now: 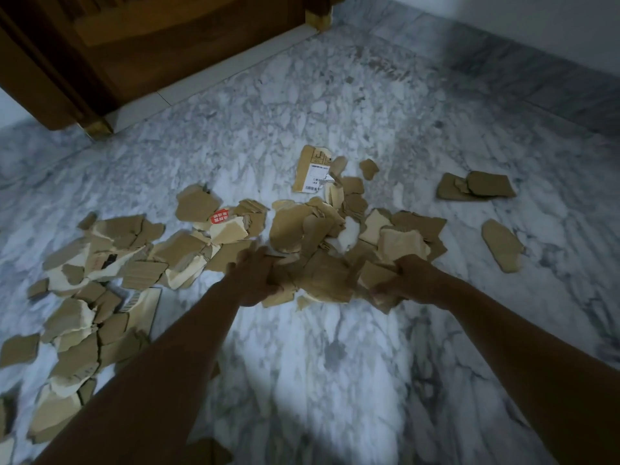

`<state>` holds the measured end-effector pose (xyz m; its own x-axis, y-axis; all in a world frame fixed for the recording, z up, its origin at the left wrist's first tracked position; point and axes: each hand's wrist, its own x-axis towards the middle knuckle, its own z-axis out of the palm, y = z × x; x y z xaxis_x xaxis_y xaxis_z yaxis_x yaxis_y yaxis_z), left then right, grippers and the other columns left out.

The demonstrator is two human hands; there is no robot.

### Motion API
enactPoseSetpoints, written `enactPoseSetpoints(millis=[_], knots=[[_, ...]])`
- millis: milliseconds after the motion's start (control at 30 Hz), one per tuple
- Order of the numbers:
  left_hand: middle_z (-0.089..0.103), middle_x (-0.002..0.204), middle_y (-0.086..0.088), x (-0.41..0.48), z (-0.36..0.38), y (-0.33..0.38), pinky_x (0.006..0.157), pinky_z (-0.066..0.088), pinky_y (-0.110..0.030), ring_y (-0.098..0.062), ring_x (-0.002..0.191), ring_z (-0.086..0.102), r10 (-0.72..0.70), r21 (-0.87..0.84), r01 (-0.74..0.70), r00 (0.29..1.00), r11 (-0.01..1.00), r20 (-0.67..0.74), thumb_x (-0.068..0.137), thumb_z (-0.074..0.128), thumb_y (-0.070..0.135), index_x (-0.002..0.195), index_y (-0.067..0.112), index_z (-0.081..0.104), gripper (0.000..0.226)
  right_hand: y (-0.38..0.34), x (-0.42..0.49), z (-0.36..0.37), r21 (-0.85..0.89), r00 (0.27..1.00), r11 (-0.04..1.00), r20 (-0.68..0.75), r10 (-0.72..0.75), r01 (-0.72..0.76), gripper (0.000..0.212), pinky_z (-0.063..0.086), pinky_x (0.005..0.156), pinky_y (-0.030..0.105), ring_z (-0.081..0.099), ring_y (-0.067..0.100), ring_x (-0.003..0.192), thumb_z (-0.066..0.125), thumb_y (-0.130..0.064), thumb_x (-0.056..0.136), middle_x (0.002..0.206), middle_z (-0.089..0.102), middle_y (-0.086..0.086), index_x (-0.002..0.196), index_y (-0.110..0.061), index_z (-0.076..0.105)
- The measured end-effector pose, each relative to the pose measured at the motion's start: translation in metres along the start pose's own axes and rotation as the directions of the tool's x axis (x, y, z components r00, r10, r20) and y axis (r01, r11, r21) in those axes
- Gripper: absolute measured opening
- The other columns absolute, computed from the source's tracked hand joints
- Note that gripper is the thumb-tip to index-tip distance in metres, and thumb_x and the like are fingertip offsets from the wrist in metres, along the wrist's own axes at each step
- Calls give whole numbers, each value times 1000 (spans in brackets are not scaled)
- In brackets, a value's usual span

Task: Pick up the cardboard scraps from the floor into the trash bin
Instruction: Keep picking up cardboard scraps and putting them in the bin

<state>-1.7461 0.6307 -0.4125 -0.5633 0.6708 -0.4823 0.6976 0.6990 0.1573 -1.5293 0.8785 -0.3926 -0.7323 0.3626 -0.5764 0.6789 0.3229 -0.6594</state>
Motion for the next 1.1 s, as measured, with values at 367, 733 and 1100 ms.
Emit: enactPoseSetpoints(millis=[367, 733, 1100], knots=[[63, 88, 2, -21, -4, -7, 70, 52, -24, -18, 84, 63, -53, -442, -70, 964, 894, -259, 80, 76, 31, 98, 17, 54, 32, -47, 27, 46, -409, 984, 896, 102, -144, 173, 52, 55, 88, 42, 66, 25, 101, 77, -42, 73, 110, 68, 5, 116, -16, 64], [70, 70, 0, -59, -28, -63, 56, 46, -20, -13, 70, 65, -124, -542, 140, 990, 829, 66, 73, 84, 24, 83, 6, 74, 23, -43, 14, 76, -398, 986, 902, 71, -153, 169, 92, 51, 90, 45, 61, 36, 112, 73, -23, 86, 132, 58, 15, 153, -11, 10], [60, 113, -14, -14, 26, -42, 75, 42, -31, -34, 103, 61, 13, -260, -26, 998, 965, -53, 78, 77, 26, 111, 3, 57, 45, -59, -6, 44, -625, 956, 752, 292, -21, 208, 52, 49, 84, 33, 63, 29, 107, 75, -28, 83, 119, 63, 10, 129, -14, 55]])
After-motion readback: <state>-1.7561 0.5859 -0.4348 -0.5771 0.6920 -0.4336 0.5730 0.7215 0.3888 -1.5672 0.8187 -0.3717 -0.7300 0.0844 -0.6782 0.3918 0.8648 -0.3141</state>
